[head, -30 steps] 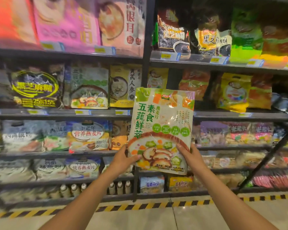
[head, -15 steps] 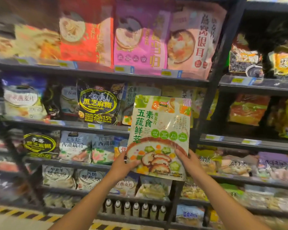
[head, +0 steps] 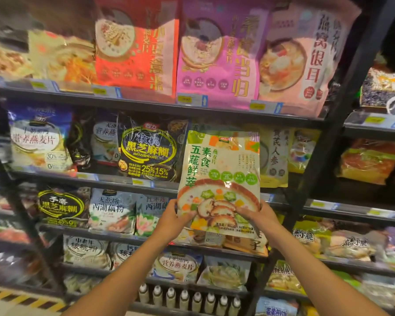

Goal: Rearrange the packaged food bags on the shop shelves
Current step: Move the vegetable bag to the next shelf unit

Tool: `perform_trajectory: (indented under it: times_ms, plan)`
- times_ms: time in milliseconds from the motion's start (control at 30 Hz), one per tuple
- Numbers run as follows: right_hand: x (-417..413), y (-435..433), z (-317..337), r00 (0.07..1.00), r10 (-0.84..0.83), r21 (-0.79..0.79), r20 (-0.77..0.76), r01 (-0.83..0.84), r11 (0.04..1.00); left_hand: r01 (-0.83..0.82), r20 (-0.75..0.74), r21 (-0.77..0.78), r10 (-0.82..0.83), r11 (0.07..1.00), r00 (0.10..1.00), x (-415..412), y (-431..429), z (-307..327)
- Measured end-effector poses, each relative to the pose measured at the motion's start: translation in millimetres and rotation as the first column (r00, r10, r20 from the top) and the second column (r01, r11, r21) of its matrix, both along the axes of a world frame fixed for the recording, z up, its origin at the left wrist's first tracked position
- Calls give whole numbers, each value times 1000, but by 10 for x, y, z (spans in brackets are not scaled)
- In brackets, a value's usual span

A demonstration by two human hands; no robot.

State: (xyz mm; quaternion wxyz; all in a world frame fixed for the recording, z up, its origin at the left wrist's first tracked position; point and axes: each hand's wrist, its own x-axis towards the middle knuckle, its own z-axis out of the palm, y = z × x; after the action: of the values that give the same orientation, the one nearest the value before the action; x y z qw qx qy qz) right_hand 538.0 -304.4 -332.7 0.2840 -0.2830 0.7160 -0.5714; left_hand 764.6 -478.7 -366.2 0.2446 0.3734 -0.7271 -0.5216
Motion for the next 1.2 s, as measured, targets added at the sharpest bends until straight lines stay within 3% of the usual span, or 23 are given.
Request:
perform_trajectory:
  times_ms: [367, 633, 1200]
  plan:
    - [-716, -744, 181, 997, -10, -46, -72, 7, 999, 30, -1, -66, -30, 997, 1000, -661, -759, 271]
    - [-1165, -1247, 335, 991, 18, -42, -135, -24, 999, -44, 7, -121, 45, 992, 999, -1110, -1171, 406]
    - [-1608, -1637, -33, 951, -43, 143, -307, 91, 986, -84, 172, -221, 124, 972, 977, -1592, -1468, 235]
